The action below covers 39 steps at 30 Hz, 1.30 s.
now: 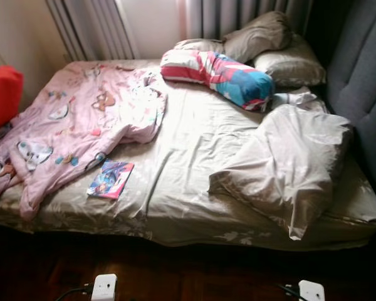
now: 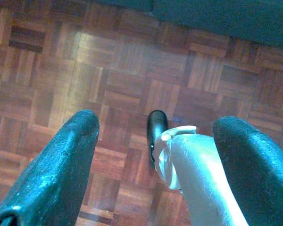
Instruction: Clean up the room
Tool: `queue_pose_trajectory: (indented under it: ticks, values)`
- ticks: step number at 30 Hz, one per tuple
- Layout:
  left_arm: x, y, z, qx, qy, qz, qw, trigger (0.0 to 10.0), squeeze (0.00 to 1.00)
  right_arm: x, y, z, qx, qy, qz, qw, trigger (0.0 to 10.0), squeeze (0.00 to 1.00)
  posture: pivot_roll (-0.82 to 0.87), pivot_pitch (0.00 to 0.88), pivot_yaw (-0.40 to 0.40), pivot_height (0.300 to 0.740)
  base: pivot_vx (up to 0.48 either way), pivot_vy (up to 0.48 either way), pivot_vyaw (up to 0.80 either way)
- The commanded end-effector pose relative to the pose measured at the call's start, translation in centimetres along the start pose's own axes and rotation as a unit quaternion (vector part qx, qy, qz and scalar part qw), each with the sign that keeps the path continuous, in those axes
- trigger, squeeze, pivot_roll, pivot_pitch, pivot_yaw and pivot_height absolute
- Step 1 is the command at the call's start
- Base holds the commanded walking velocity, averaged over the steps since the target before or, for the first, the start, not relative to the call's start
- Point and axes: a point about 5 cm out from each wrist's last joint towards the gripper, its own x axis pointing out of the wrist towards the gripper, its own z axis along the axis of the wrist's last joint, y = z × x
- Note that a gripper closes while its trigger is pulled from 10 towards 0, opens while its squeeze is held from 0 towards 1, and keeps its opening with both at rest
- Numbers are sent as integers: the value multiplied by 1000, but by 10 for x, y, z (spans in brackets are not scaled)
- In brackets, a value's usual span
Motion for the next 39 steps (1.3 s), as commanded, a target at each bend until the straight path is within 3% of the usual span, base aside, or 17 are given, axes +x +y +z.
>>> queue_pose_trajectory:
  ticks: [1,10,17,39]
  values:
    - [0,5,0,-3,7,7,1000,10000,0,0,0,0,0,1,-1,1000,10000,0,-41,38,58,740,0,0,0]
    - [0,3,1,-6,7,4,1000,10000,0,0,-2,1,-2,0,-7,1000,10000,0,-41,35,57,740,0,0,0]
    - [0,3,0,-6,9,4,1000,10000,0,0,-2,1,-6,2,-5,1000,10000,0,-40,27,56,740,246,0,-633]
    - [0,4,-1,-4,9,4,1000,10000,0,1,-2,3,-19,-3,-1,1000,10000,0,-41,18,58,740,272,0,0]
